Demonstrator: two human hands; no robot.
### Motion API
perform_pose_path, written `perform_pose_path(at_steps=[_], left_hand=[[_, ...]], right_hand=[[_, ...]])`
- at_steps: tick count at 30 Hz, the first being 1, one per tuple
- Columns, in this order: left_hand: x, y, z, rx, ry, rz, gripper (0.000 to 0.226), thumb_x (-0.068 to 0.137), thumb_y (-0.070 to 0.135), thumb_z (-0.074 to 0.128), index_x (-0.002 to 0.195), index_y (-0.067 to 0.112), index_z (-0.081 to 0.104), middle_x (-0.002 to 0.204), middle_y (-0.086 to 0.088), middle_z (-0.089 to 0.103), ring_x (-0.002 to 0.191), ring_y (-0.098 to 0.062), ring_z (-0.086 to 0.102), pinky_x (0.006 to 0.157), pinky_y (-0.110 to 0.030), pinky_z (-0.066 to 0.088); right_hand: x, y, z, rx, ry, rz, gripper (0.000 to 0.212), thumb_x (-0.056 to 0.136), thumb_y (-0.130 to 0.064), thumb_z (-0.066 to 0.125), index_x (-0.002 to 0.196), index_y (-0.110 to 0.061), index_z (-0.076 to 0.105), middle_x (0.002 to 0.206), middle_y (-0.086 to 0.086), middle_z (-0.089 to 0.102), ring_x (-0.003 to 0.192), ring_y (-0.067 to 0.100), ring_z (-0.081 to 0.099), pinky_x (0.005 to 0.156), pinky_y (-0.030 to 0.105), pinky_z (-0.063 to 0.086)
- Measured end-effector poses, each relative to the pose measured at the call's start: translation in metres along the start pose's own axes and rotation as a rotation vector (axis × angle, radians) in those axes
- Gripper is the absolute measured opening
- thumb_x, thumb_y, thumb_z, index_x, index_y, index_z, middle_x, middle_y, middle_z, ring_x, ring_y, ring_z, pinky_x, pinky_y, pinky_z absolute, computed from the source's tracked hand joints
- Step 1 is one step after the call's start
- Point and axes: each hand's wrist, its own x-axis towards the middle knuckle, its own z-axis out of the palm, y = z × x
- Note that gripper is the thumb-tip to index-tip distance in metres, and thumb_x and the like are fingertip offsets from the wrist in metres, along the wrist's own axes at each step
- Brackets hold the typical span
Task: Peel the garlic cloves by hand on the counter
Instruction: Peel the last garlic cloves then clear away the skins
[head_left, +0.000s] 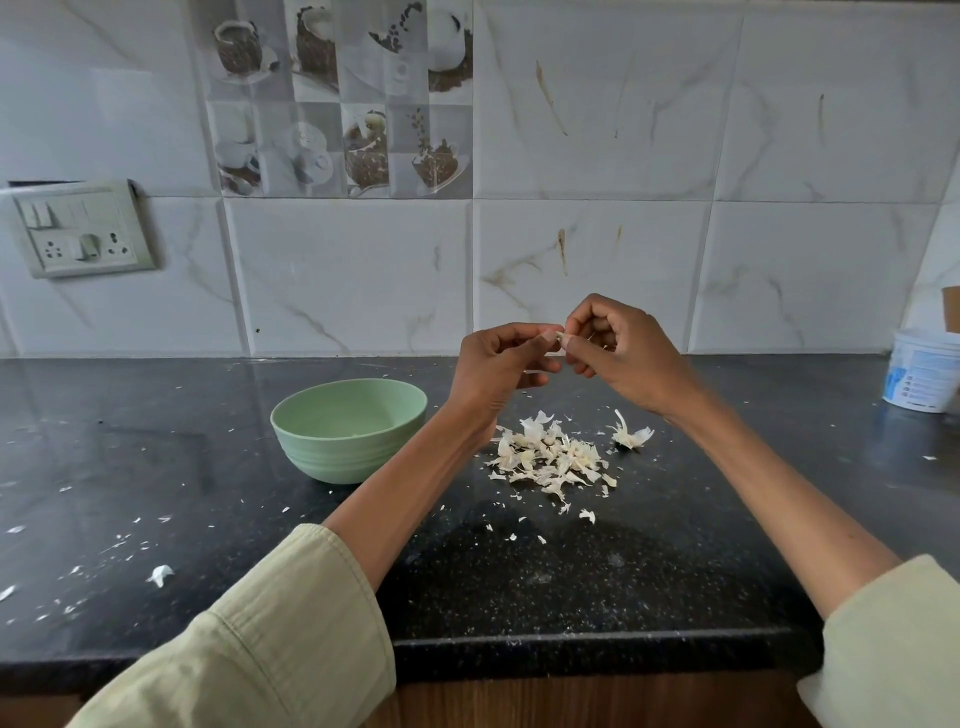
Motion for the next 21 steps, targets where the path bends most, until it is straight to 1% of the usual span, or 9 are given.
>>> perform_pose_path(at_steps=[3,7,9,11,14,16,18,21], left_hand=[[0.0005,-0.0003,-0.0017,-0.022,0.014,0.009,0.023,0.096,0.015,0.076,0.113,-0.001,0.077,0.092,-0.012,0.079,0.08,-0.018,0.075,0.068,-0.024,0.059],[-0.0007,-0.0004,-0.0012,-0.012,0.021,0.035,0.022,0.097,0.013,0.076,0.112,-0.003,0.076,0.094,-0.016,0.079,0.08,-0.02,0.076,0.068,-0.024,0.059],[-0.001,0.0003,-0.0012,0.008,0.019,0.056,0.021,0.097,0.012,0.075,0.111,-0.004,0.076,0.095,-0.018,0.08,0.081,-0.023,0.076,0.069,-0.025,0.06],[-0.0009,0.0007,-0.0007,0.03,0.022,0.078,0.019,0.097,0.011,0.075,0.109,-0.004,0.076,0.095,-0.018,0.08,0.083,-0.025,0.077,0.071,-0.028,0.061],[0.0002,0.0002,0.0003,0.1,0.054,0.114,0.016,0.097,0.011,0.076,0.105,-0.003,0.076,0.09,-0.018,0.08,0.084,-0.028,0.079,0.073,-0.032,0.064],[0.0001,-0.0002,0.0009,0.143,0.063,0.135,0.015,0.097,0.011,0.076,0.103,-0.003,0.076,0.089,-0.017,0.08,0.084,-0.029,0.08,0.074,-0.034,0.064],[-0.0004,-0.0001,0.0008,0.155,0.05,0.14,0.016,0.097,0.011,0.076,0.104,-0.003,0.076,0.09,-0.017,0.08,0.085,-0.029,0.08,0.075,-0.035,0.064],[-0.0008,-0.0002,0.0004,0.17,0.026,0.139,0.016,0.096,0.011,0.077,0.105,-0.003,0.076,0.091,-0.016,0.08,0.085,-0.028,0.08,0.076,-0.035,0.065]], right_hand=[[-0.0003,-0.001,-0.0003,-0.048,0.026,-0.044,0.011,0.096,-0.025,0.078,0.095,-0.018,0.07,0.083,-0.001,0.072,0.074,0.026,0.071,0.071,0.039,0.061],[-0.0016,-0.0038,-0.0003,-0.126,0.09,-0.098,0.01,0.092,-0.021,0.082,0.093,-0.019,0.072,0.082,-0.005,0.072,0.071,0.015,0.067,0.068,0.025,0.055],[-0.0022,-0.0046,0.0005,-0.165,0.094,-0.124,0.011,0.091,-0.017,0.082,0.093,-0.019,0.071,0.08,-0.006,0.07,0.068,0.013,0.065,0.065,0.022,0.053],[-0.0024,-0.0046,0.0011,-0.191,0.097,-0.14,0.013,0.09,-0.016,0.083,0.094,-0.02,0.071,0.08,-0.007,0.07,0.067,0.013,0.065,0.064,0.022,0.053],[-0.0027,-0.0063,0.0019,-0.191,0.106,-0.149,0.015,0.09,-0.019,0.084,0.096,-0.02,0.07,0.081,-0.008,0.071,0.067,0.011,0.065,0.064,0.02,0.052],[-0.0028,-0.0071,0.0029,-0.188,0.11,-0.149,0.014,0.089,-0.018,0.085,0.095,-0.019,0.072,0.081,-0.007,0.072,0.069,0.012,0.066,0.065,0.022,0.053],[-0.0024,-0.0064,0.003,-0.192,0.115,-0.147,0.013,0.088,-0.014,0.085,0.092,-0.018,0.074,0.081,-0.007,0.073,0.072,0.013,0.068,0.068,0.025,0.056],[-0.002,-0.005,0.0017,-0.184,0.121,-0.136,0.012,0.086,-0.011,0.086,0.09,-0.017,0.076,0.079,-0.005,0.074,0.073,0.013,0.07,0.068,0.024,0.057]])
